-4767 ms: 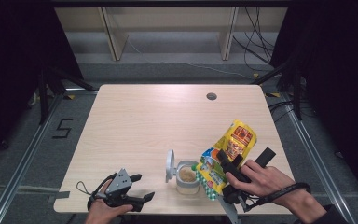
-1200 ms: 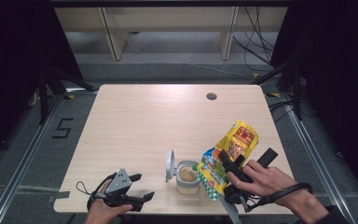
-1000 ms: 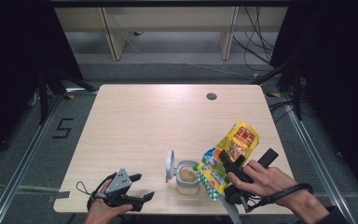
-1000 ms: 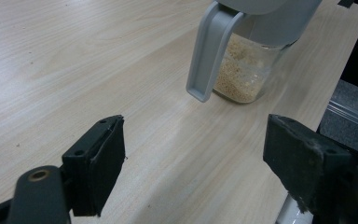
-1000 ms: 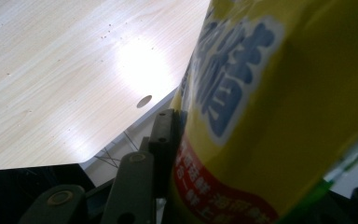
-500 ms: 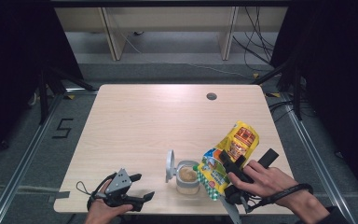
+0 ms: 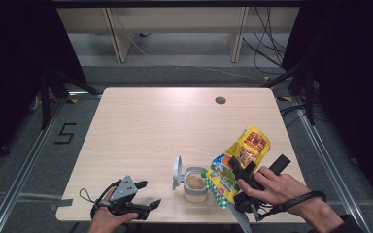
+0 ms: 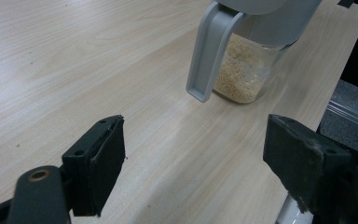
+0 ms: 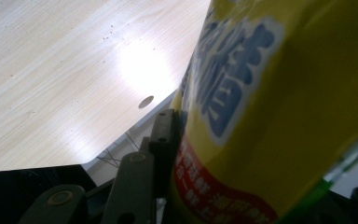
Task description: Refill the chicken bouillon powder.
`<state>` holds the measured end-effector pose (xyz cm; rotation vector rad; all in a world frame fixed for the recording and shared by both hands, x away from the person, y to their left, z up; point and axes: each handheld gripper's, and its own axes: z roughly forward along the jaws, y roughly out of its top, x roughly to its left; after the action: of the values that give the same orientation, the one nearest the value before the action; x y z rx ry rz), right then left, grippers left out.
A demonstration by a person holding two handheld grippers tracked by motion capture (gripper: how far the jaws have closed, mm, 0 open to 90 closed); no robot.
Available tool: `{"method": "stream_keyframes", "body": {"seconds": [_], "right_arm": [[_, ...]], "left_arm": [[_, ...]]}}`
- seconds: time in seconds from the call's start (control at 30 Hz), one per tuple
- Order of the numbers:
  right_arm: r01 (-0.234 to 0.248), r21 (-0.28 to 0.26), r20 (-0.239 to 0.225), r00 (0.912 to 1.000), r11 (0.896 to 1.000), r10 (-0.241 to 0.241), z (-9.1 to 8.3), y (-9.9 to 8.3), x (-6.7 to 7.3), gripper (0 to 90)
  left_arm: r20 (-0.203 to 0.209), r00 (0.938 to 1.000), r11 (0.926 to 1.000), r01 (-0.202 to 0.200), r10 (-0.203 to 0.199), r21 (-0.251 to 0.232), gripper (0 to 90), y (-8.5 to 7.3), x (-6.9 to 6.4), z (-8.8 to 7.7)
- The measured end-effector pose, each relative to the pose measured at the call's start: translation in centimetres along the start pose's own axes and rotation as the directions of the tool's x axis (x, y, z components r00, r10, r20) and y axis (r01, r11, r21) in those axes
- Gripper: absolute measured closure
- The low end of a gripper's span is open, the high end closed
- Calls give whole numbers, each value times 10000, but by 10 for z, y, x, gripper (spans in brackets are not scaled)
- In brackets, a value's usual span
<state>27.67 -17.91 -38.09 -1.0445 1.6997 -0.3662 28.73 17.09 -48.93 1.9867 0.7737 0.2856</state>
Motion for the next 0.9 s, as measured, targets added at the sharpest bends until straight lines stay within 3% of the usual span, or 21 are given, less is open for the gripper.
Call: {"method": "stream_keyframes", "body": {"seconds": [0.03,0.9], "right_arm": [[154,-85,54,9999,9998,-153,1,0,-1,674],[-22,-58,-46,10000,10000,22,0,0,-2,674]], "left_arm": [[-1,10000,10000,4,-4,-9,202,0,0,0],[-21,10000,10000,-22,22,-10,202,0,0,0]]}}
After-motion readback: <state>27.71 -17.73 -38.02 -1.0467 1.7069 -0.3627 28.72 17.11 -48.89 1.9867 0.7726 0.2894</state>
